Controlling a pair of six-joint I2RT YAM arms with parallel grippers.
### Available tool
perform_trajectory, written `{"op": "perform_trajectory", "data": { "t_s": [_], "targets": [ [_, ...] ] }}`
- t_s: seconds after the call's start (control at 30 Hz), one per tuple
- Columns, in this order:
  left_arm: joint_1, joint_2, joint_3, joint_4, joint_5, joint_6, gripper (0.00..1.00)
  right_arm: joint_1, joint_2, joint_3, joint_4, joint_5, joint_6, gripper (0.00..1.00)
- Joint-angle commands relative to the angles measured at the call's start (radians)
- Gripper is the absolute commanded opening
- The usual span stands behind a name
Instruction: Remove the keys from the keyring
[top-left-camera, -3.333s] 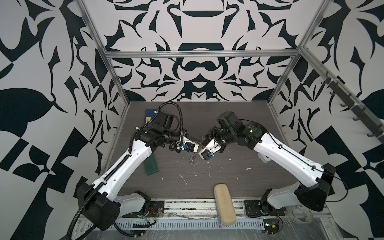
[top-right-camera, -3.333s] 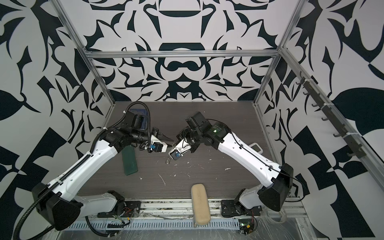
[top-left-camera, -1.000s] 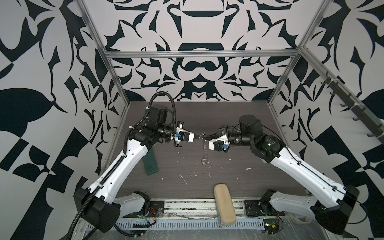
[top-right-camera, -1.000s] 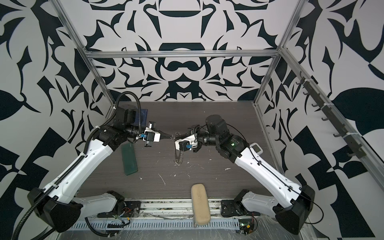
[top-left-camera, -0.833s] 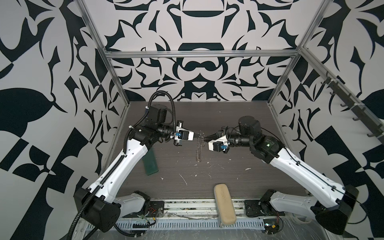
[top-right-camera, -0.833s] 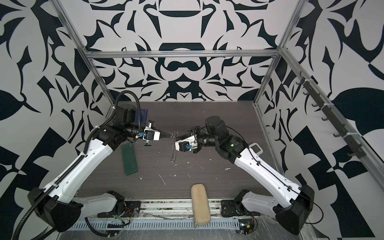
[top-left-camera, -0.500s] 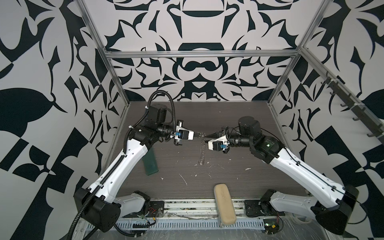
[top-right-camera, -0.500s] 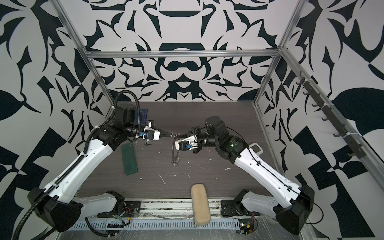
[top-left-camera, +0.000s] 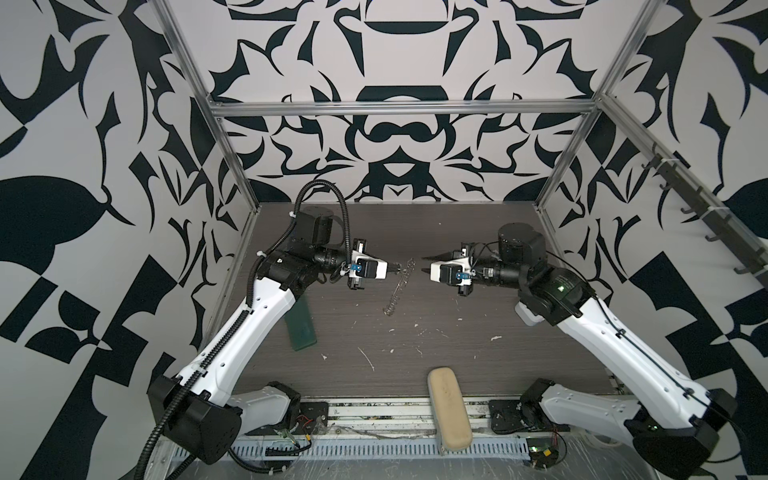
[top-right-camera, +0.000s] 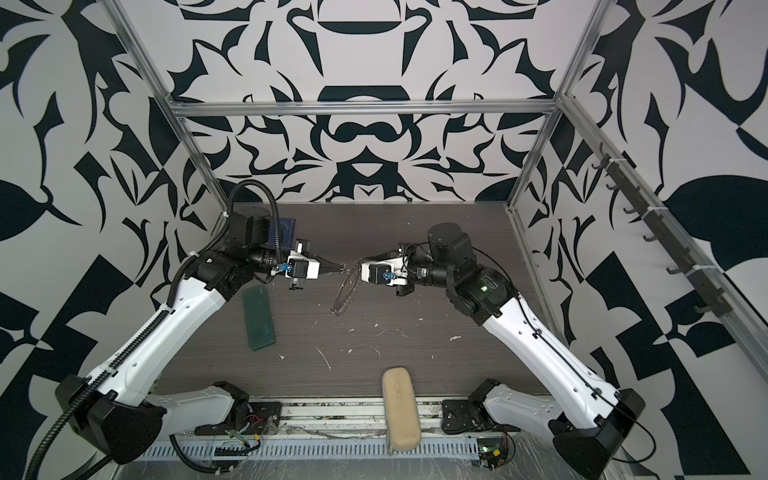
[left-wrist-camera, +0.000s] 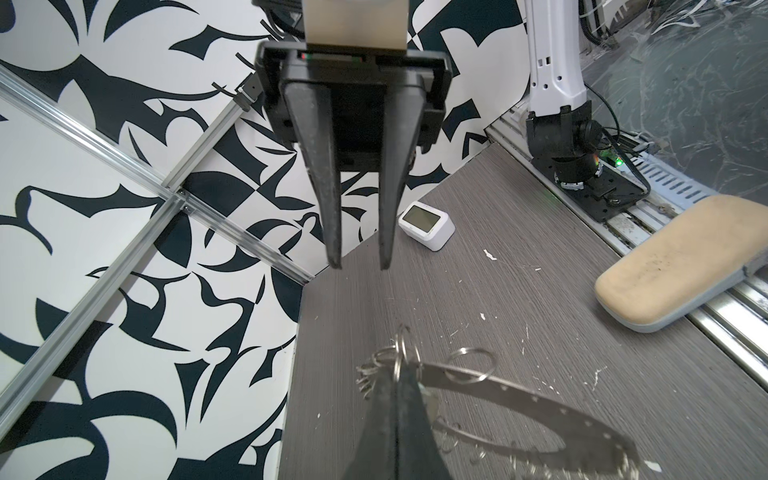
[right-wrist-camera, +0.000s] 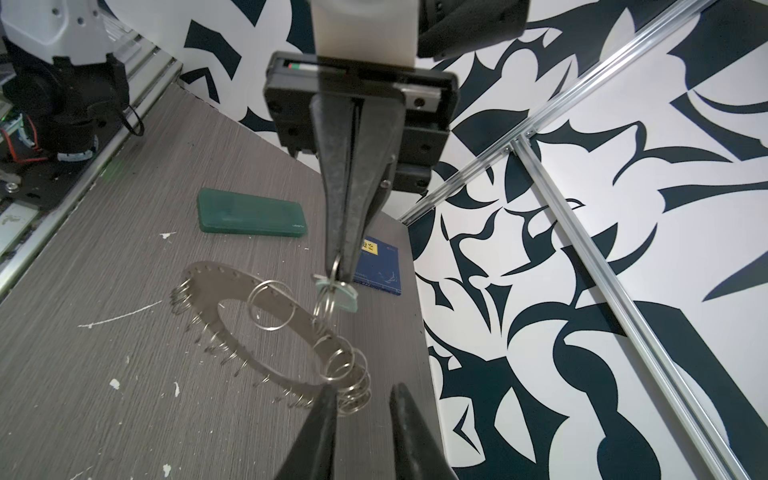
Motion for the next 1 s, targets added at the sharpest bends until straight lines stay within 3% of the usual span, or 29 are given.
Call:
{"op": "perform_trajectory", "data": {
  "t_s": [0.0,0.1,0.43,0.97],
  "targets": [
    [0.005,0.0,0.041,0.013,0.018,0.006,0.0,-0.001,0.012,0.089,-0.058,-0.029,0.079,0.26],
    [0.006,0.0,0.04,0.013,0.013,0.006,0.0,0.001,0.057,0.152,-0.097,-0.041,0.166,0.24],
    [0.005,0.0,0.036,0.01,0.009,0.008,0.0,0.074,0.152,0.264,-0.207,-0.041,0.232,0.23],
    [0.007,-0.014,0.027,0.009,0.009,0.006,0.0,0.085,0.197,0.253,-0.201,-0.012,0.263,0.23]
  ]
}}
